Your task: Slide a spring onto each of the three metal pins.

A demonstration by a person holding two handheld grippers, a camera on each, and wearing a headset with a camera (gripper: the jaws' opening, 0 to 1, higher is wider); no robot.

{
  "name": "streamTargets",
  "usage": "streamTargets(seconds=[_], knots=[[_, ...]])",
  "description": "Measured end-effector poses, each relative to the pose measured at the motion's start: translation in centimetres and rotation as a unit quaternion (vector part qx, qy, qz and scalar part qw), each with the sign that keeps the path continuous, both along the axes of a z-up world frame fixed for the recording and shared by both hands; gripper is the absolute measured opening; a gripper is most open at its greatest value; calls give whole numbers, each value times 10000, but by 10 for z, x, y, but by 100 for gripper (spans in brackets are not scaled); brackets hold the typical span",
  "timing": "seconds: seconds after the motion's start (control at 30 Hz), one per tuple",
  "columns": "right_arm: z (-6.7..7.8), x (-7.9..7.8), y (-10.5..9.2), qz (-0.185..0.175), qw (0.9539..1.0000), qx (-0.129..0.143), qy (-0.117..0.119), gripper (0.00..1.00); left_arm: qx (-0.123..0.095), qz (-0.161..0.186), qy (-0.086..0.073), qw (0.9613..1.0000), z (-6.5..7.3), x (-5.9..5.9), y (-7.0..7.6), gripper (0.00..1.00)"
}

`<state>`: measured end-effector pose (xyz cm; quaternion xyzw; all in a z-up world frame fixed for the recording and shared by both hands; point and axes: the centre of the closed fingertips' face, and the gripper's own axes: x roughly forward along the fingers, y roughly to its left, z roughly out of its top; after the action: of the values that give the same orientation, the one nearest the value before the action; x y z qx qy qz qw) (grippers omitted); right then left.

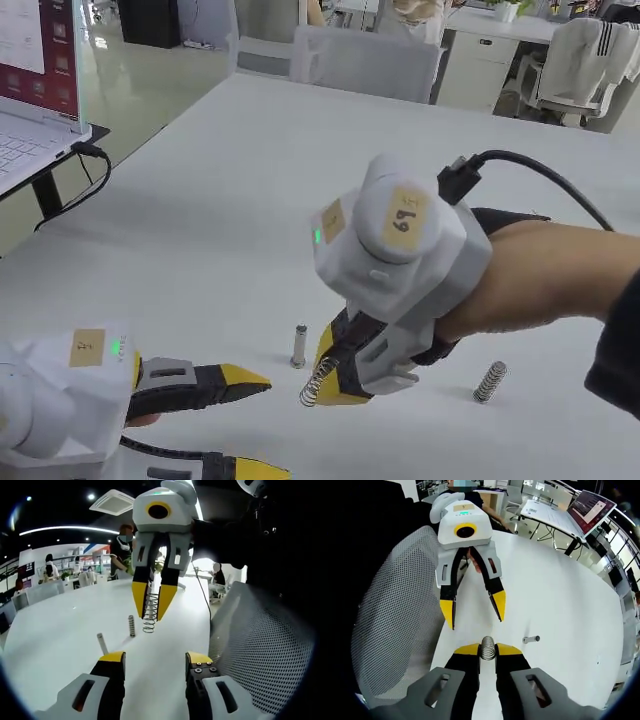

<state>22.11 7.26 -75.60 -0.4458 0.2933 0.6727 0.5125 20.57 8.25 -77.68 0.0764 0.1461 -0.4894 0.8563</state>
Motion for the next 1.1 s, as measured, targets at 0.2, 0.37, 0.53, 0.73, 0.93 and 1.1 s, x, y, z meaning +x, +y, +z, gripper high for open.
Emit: streamTargets(seconds=[0.2, 0.37, 0.53, 0.73, 0.93, 1.1], knots=[[0, 11, -3, -68, 9999, -47, -100, 9, 28, 110, -6, 9999, -3, 3, 3, 51], [4, 20, -2, -125, 9998, -19, -143, 9, 53, 179, 5, 9998, -7, 5, 6, 58], [10, 31, 0, -176, 9995, 8, -259, 9, 70, 239, 28, 9997, -11, 6, 9, 62], [12, 45, 5, -175, 9989, -42, -441, 9, 96, 296, 18, 9995, -13, 7, 11, 67], [11, 57, 9, -156, 9984, -142, -516, 9, 88, 331, 1, 9994, -12, 7, 12, 69], [8, 68, 14, -180, 9983, -191, -515, 9, 110, 339, -7, 9994, -13, 6, 14, 70]])
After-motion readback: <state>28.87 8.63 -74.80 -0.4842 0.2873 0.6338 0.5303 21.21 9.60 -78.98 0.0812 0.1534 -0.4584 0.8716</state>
